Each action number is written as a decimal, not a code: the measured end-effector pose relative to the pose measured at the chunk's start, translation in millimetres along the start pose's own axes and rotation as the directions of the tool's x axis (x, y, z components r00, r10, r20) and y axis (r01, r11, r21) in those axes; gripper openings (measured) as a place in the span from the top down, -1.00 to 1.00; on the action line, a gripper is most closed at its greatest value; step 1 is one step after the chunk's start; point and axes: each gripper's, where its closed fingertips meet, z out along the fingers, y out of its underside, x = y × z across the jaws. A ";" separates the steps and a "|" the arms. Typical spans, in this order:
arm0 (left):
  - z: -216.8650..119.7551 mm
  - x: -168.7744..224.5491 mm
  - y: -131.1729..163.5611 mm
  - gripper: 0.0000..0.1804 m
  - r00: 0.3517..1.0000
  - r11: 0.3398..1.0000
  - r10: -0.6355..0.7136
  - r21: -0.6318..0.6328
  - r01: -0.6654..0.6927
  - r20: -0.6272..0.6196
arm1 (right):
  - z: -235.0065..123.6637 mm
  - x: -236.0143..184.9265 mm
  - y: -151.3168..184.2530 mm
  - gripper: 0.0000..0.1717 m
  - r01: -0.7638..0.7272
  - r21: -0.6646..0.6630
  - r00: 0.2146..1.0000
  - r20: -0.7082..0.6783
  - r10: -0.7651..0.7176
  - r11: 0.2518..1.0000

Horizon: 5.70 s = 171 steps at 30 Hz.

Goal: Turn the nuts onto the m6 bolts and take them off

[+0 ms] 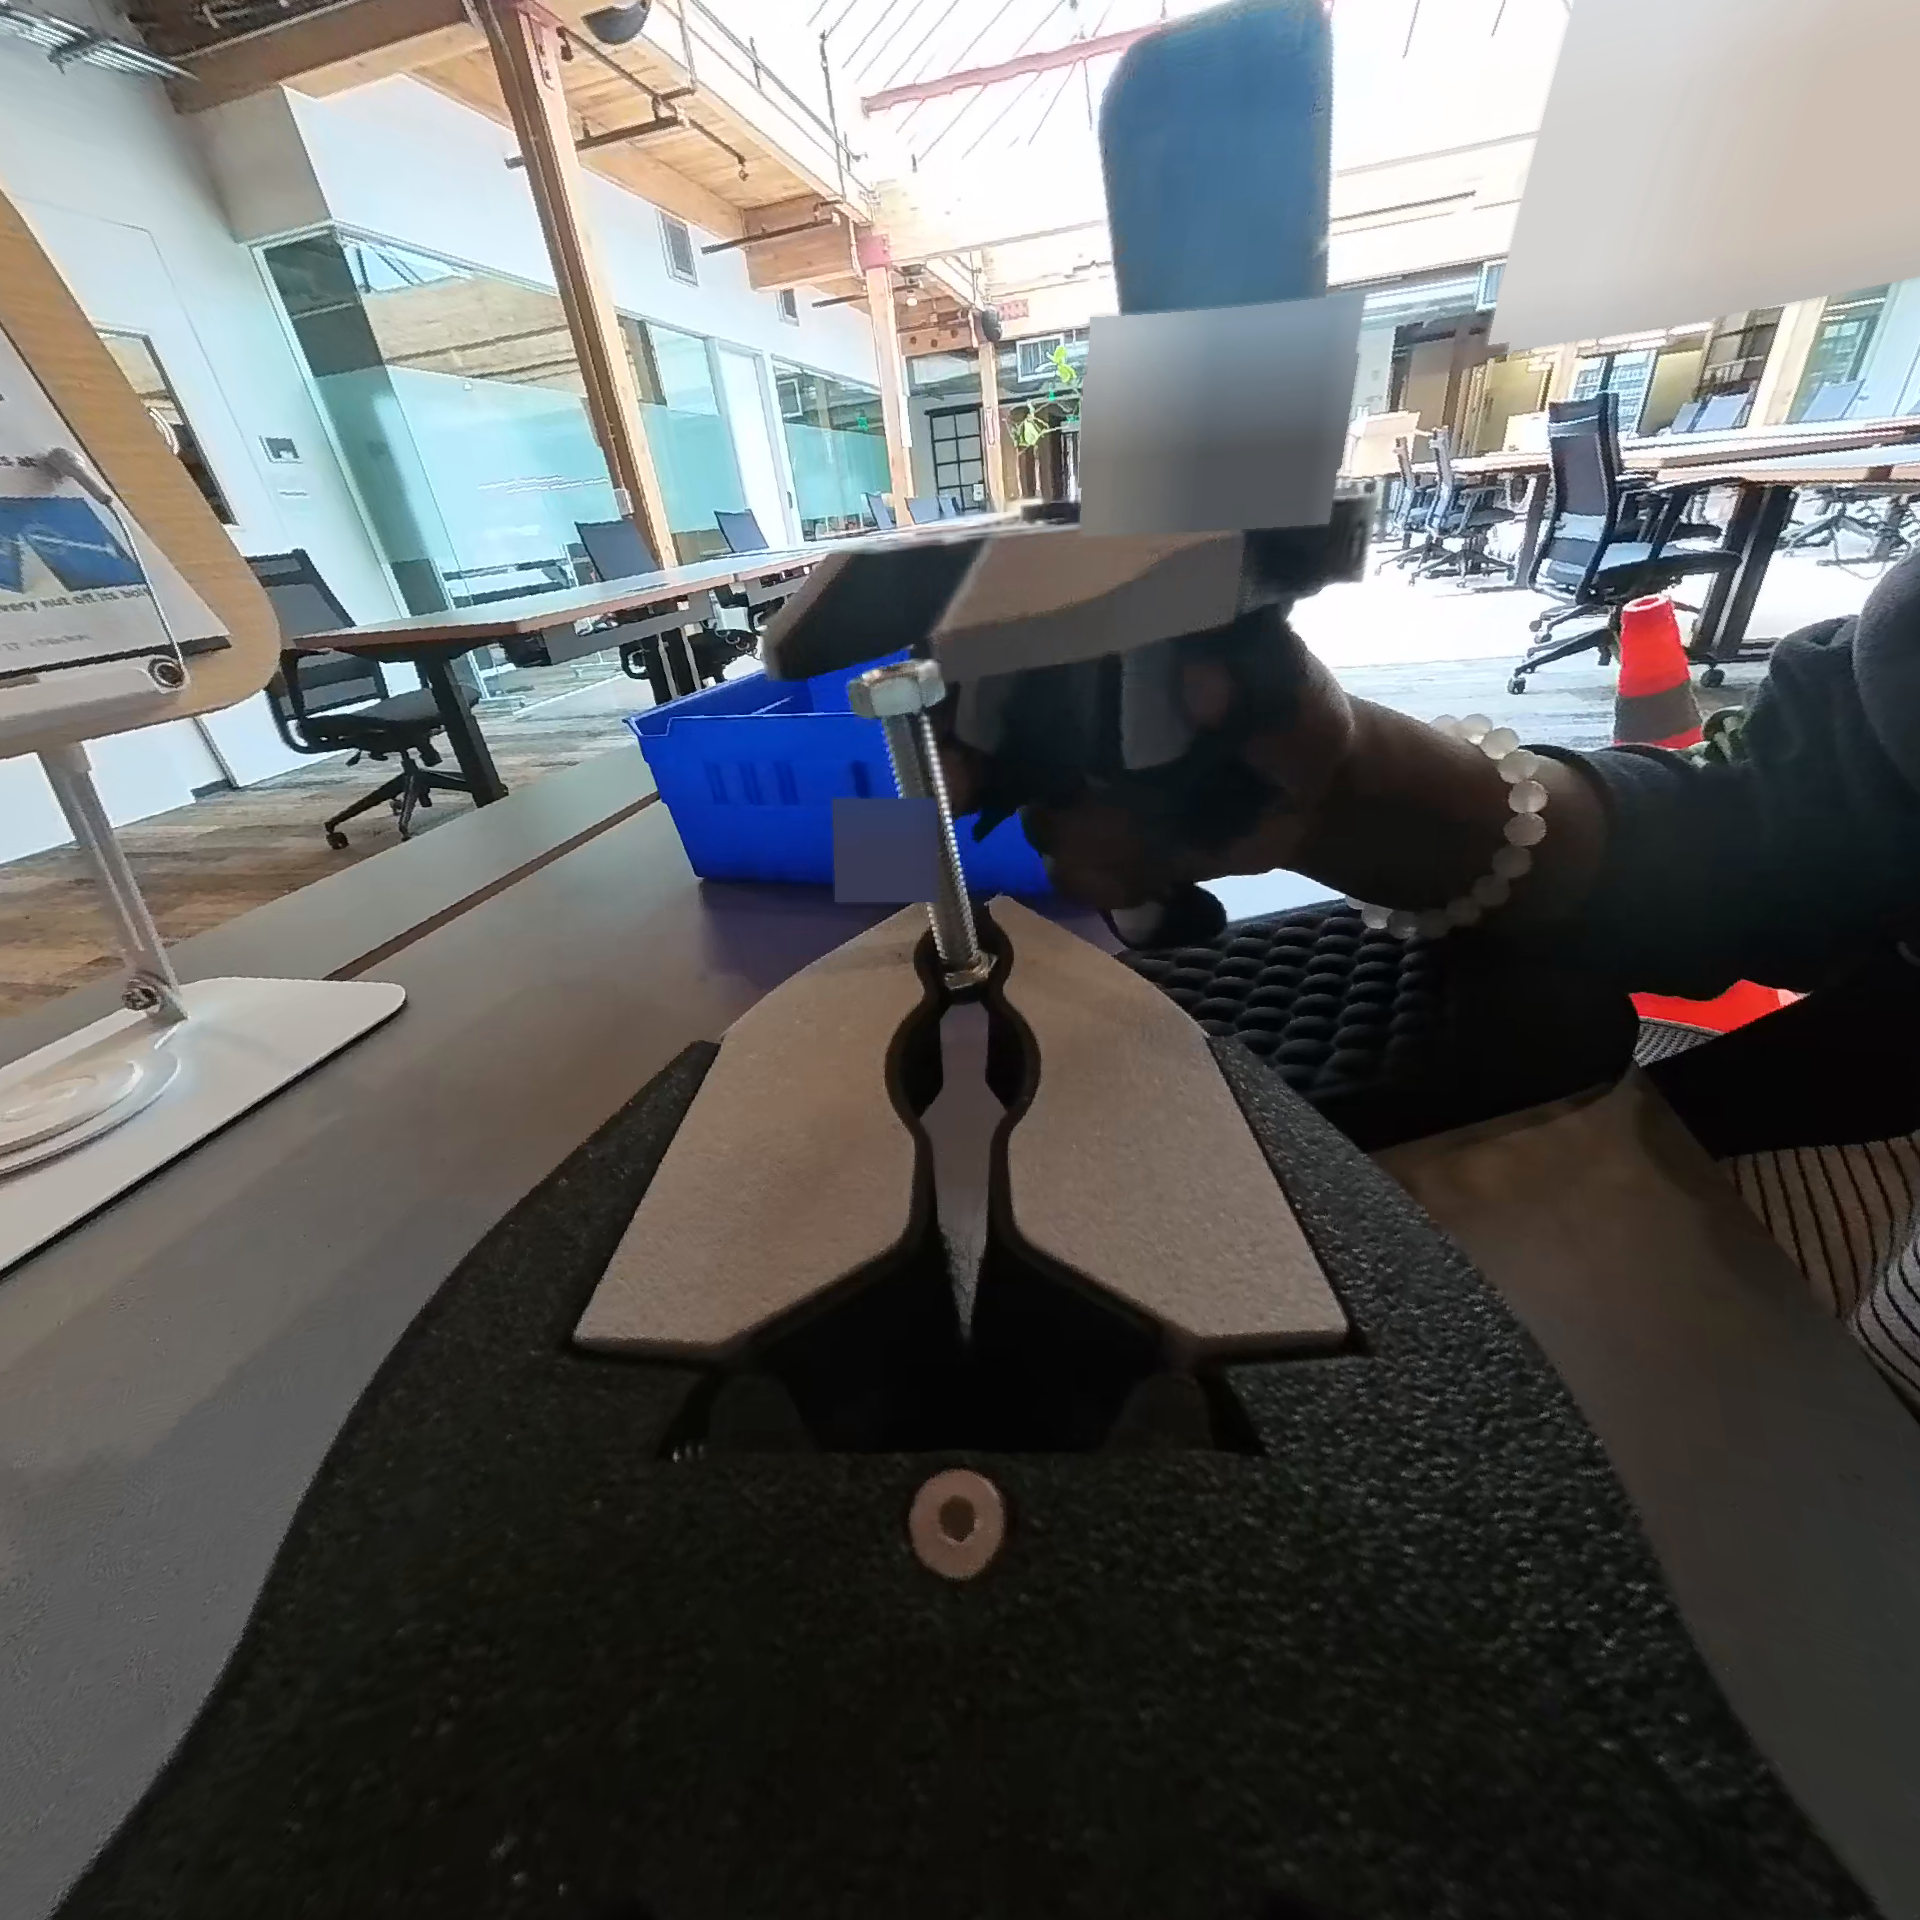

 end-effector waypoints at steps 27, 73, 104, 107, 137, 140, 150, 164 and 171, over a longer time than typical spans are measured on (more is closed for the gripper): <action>0.0 0.0 -0.9 0.97 1.000 1.000 0.005 0.002 -0.005 -0.002 | -2.0 2.8 -1.2 0.86 0.002 0.008 1.000 -0.018 -0.002 1.000; 0.1 -3.0 1.4 0.97 1.000 1.000 -0.010 -0.003 0.010 0.006 | -12.3 -8.9 -28.6 0.59 0.312 -0.689 0.924 0.379 -0.041 0.654; -1.8 32.1 -3.3 0.97 0.967 0.996 -0.076 0.022 0.083 -0.244 | -8.2 -28.3 11.7 0.89 0.704 -0.697 0.704 0.711 -0.002 0.139; -9.1 59.1 -9.1 0.97 0.883 0.985 -0.129 0.043 0.166 -0.451 | -15.3 -45.7 10.2 0.89 0.869 -0.481 0.485 0.874 -0.015 0.117; -31.8 114.9 -13.8 0.97 0.568 0.971 -0.156 -0.020 0.239 -0.808 | -26.5 -87.3 -23.7 0.89 0.979 -0.112 0.149 0.963 -0.226 0.169; -19.9 96.7 -15.5 0.97 0.704 0.978 -0.106 0.054 0.201 -0.702 | -35.2 -62.3 -24.4 0.89 0.939 -0.294 0.332 0.911 -0.244 0.177; -4.9 61.7 -13.7 0.97 0.884 0.990 -0.036 0.104 0.095 -0.467 | -135.9 38.5 -4.5 0.89 0.522 -0.833 0.848 0.483 -0.221 0.182; -7.8 45.4 -20.9 0.97 0.936 0.991 0.005 0.125 0.042 -0.353 | -313.0 115.5 85.7 0.89 -0.178 -0.980 0.972 -0.188 -0.139 0.086; -7.1 47.1 -17.6 0.97 0.931 0.993 0.001 0.111 0.042 -0.366 | -360.2 138.8 125.0 0.89 -0.415 -0.910 0.903 -0.414 -0.112 0.018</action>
